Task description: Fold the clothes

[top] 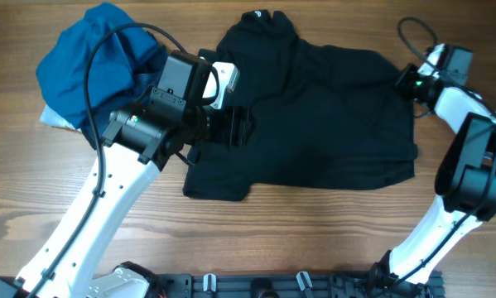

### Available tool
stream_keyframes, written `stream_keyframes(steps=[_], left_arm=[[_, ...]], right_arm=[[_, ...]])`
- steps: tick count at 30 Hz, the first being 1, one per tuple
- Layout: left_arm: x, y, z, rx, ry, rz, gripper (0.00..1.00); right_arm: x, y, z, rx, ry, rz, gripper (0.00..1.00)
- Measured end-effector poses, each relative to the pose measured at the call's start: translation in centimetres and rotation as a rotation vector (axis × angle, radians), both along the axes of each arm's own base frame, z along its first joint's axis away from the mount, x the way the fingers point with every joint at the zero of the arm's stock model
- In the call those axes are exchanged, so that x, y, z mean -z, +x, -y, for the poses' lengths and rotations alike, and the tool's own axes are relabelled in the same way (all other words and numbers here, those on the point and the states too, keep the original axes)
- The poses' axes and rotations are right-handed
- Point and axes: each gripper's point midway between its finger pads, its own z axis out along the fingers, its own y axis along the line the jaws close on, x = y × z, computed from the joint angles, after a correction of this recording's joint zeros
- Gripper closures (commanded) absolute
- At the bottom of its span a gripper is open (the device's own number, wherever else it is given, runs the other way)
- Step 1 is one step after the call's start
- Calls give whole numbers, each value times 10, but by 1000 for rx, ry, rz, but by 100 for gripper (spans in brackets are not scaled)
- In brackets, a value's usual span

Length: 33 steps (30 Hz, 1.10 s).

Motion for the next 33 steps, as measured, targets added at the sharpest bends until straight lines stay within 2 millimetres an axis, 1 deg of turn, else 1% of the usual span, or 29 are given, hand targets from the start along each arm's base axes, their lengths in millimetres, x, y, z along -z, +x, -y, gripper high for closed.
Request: stream_keyframes(steps=[2,3,4,5,6,7,8,9,11,14,16,17,18,19,21,22,23,24,25,26,27,29,30,31,33], left_arm=[[-1,2,1,0,-4,8,24],[-2,2,1,0,-5,11,25],[-2,3,1,0,-7,13,25],[-2,3,1,0,-7,13,25],[-2,3,1,0,-7,13,25],[-2,3,1,0,-7,14,25],[-2,3,1,0,-7,14,25],[-2,3,1,0,-7,14,25],[-2,3,1,0,-7,14,23],[-3,3,1,0,-8,16,19],[-2,3,1,-2,-6,17,19],[-2,3,1,-2,-5,16,19],[-2,3,1,-2,-6,17,19],[-2,3,1,-2,-5,16,20],[-2,3,1,-2,-6,17,22],[-2,3,1,-2,-5,16,24],[-2,4,1,-2,-6,18,29],[-2,3,1,-2,-5,16,35],[-2,3,1,-1,-2,13,36],[0,1,0,-3,1,3,32],[3,-3,-2,-2,11,-16,32],[14,-18,-10,-4,51,-89,31],[18,-24,-14,-4,68,-122,31],[22,-31,-16,-1,84,-151,30],[37,-42,-19,2,127,-198,29]], right_arm=[[-12,8,19,38,-23,66,96],[-16,9,24,52,-28,81,96],[-21,11,32,75,-36,101,87],[-24,14,35,84,-46,117,62],[-28,16,37,87,-54,134,48],[-31,19,39,95,-58,152,38],[-35,22,40,100,-65,168,33],[-37,22,41,102,-67,174,30],[-33,18,41,109,-54,149,30],[-17,-5,45,147,24,45,30],[-14,-26,54,173,84,-14,31],[-14,-40,60,192,125,-51,31],[-16,-58,65,215,165,-93,31],[-19,-66,68,231,184,-109,31],[-25,-92,72,270,234,-172,32],[-27,-103,72,282,257,-200,34],[-28,-111,69,283,274,-228,34],[-25,-122,61,268,297,-274,34],[-24,-126,56,248,308,-295,34],[-24,-127,52,228,319,-296,34],[-27,-127,48,206,327,-290,34],[-42,-126,41,163,335,-258,33],[-55,-127,38,142,327,-233,31],[-72,-128,35,130,315,-205,27],[-121,-135,28,109,274,-116,25]])
